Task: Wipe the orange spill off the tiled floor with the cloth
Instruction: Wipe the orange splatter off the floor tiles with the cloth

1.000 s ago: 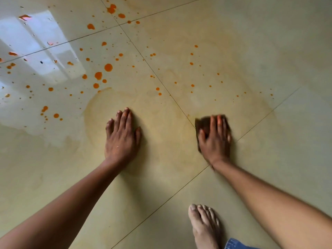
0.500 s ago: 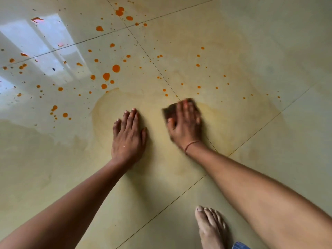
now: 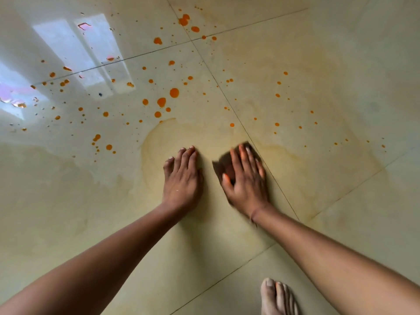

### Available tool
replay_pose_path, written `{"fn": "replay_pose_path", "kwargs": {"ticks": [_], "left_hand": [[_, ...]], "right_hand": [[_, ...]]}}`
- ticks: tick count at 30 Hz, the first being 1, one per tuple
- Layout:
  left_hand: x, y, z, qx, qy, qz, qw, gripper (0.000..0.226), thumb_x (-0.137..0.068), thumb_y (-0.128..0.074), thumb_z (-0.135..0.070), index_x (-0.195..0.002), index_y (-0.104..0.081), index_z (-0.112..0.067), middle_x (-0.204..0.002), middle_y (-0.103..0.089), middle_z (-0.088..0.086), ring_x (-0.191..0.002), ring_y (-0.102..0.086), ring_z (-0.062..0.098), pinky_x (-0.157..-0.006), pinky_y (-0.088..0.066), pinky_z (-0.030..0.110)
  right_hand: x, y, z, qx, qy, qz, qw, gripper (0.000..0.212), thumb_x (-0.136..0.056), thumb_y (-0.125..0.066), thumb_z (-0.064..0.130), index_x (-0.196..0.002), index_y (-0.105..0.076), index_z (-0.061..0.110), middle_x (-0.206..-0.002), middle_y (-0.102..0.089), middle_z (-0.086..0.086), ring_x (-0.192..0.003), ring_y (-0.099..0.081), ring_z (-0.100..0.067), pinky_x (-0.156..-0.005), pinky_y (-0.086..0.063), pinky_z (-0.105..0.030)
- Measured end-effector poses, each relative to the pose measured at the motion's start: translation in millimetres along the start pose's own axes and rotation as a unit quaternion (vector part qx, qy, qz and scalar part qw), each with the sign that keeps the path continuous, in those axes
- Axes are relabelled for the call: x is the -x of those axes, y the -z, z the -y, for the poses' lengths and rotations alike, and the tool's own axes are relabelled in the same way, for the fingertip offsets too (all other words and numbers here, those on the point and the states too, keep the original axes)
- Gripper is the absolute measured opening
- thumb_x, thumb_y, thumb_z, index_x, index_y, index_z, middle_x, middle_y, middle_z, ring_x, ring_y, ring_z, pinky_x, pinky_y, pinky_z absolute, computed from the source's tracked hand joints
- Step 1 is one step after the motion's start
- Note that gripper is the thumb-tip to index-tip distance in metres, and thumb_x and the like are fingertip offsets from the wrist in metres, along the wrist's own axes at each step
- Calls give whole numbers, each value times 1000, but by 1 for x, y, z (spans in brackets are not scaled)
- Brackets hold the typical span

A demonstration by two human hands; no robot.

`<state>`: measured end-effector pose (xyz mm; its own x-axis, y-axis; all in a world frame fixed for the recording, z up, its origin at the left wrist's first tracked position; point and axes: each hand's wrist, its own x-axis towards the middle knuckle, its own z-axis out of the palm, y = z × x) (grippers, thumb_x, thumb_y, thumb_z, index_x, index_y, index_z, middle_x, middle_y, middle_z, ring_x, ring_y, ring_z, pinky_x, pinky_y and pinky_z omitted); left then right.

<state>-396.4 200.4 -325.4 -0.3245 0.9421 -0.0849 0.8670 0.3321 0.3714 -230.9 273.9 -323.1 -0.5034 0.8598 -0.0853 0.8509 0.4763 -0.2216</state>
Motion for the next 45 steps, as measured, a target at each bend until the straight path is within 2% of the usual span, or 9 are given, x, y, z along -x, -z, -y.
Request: {"fn": "replay_pose_path", "kwargs": {"ticks": [2,7,12,18,24,29,35,39,45], "left_hand": [[-24,12,2,-9,-17,-15,1000,52,-96,-34,-37,-140,-38,-8,-144,-42,11,-135,-34,26,-109,-18,42],[-59,1,14,-52,-20,-10,998,65,-98,-26,-43,-151,-16,-7,-159,-16,9,-147,-9,22,-118,-4,38],[-58,4,12,-67,-20,14,997,66,-99,-24,-45,-152,-11,-8,-160,-13,8,-148,-4,22,-118,-2,38],[-60,6,13,-71,-14,36,997,66,-98,-28,-45,-151,-17,-8,-159,-18,8,-147,-9,24,-116,-4,39],[-61,11,10,-73,-10,61,995,66,-98,-28,-45,-152,-15,-8,-160,-13,7,-148,-6,24,-118,-4,40],[-61,10,11,-74,-12,66,995,66,-98,-29,-44,-151,-16,-7,-160,-14,7,-148,-6,25,-118,-4,40],[-61,16,8,-79,-15,65,995,65,-98,-30,-43,-150,-21,-5,-159,-18,9,-147,-12,27,-118,-8,41],[-61,12,10,-74,-16,63,995,64,-98,-30,-42,-150,-22,-5,-159,-19,9,-146,-13,27,-118,-10,42],[-61,14,8,-75,-9,70,995,64,-98,-22,-43,-150,-21,-7,-159,-18,8,-147,-11,26,-118,-12,43]], "right_hand": [[-3,1,-8,-2,31,16,999,75,-85,-32,52,-152,-28,18,-160,-22,-8,-148,-17,-24,-119,-17,-45],[-128,4,14,3,-28,-23,999,68,-92,-43,46,-152,-27,19,-161,-19,-9,-149,-14,-23,-118,-9,-41],[-70,1,3,-4,28,-5,1000,73,-87,-36,49,-152,-28,18,-160,-23,-9,-148,-18,-24,-119,-12,-42],[-212,11,30,-7,-37,-6,999,70,-92,-43,45,-153,-22,19,-161,-17,-9,-150,-10,-23,-120,-6,-39],[-156,9,12,5,48,15,999,72,-88,-37,49,-152,-26,16,-160,-21,-10,-149,-16,-24,-120,-11,-42],[-253,13,31,1,-41,-4,999,70,-93,-40,46,-154,-20,18,-162,-15,-10,-150,-9,-24,-121,-5,-42],[-208,8,22,16,122,34,992,74,-88,-39,49,-153,-24,18,-161,-19,-11,-149,-15,-25,-119,-10,-41],[-265,13,42,6,-18,9,1000,69,-93,-40,46,-153,-22,17,-161,-16,-11,-149,-11,-25,-120,-7,-42],[-166,20,3,42,229,92,968,75,-87,-31,52,-153,-24,18,-161,-18,-9,-149,-16,-23,-120,-14,-41]]}}
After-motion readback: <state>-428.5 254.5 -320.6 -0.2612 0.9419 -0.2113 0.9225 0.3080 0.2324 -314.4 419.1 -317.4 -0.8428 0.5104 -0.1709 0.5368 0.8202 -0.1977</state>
